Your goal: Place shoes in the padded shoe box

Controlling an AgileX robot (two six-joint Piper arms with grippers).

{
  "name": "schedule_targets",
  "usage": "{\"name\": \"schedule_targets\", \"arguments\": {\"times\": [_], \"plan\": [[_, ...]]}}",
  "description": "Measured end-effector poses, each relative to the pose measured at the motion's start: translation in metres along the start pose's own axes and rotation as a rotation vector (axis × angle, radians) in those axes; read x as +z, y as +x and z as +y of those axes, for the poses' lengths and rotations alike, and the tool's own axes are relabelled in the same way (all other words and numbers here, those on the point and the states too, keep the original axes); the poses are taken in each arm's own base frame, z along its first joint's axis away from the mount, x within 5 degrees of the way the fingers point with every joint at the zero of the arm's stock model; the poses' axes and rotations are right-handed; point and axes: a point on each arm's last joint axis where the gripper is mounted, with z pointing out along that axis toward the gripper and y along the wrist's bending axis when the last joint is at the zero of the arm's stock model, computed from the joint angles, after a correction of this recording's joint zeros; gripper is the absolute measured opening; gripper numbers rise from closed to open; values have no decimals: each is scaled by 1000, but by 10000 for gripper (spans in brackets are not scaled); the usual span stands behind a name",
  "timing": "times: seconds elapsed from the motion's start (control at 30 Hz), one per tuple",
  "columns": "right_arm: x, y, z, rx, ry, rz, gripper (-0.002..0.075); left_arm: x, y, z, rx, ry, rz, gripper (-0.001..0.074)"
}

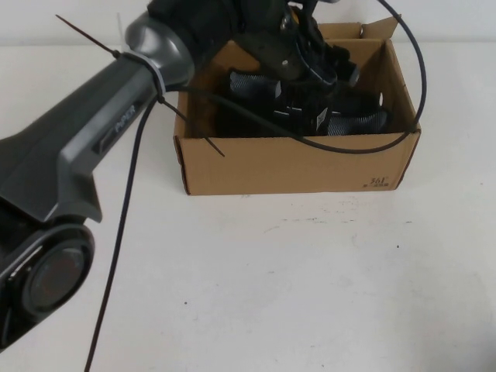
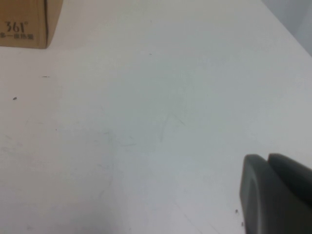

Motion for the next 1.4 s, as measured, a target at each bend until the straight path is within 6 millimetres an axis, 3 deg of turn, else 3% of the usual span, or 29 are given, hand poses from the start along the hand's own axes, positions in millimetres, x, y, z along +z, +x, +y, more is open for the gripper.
{"name": "schedule_targets", "arguments": {"times": [0.07, 0.27, 0.5, 0.7, 0.87, 1.23, 1.4], "plan": [[0, 0, 0, 0, 0, 0, -8, -13, -4, 0, 15, -16, -10, 380], [0, 0, 0, 0, 0, 0, -8, -61, -17, 3, 84, -114, -60, 64], [0, 0, 0, 0, 0, 0, -8, -118, -22, 6, 159, -228, -67, 2], [0, 0, 0, 0, 0, 0, -8, -165, -9, 12, 175, -349, -48, -1], [0, 0, 0, 0, 0, 0, -9, -183, 23, 14, 158, -376, -26, -1], [0, 0, 0, 0, 0, 0, -8, -177, 140, 25, 57, -427, -69, -2], [0, 0, 0, 0, 0, 0, -8, -187, 178, 25, 3, -407, -112, -2]]}}
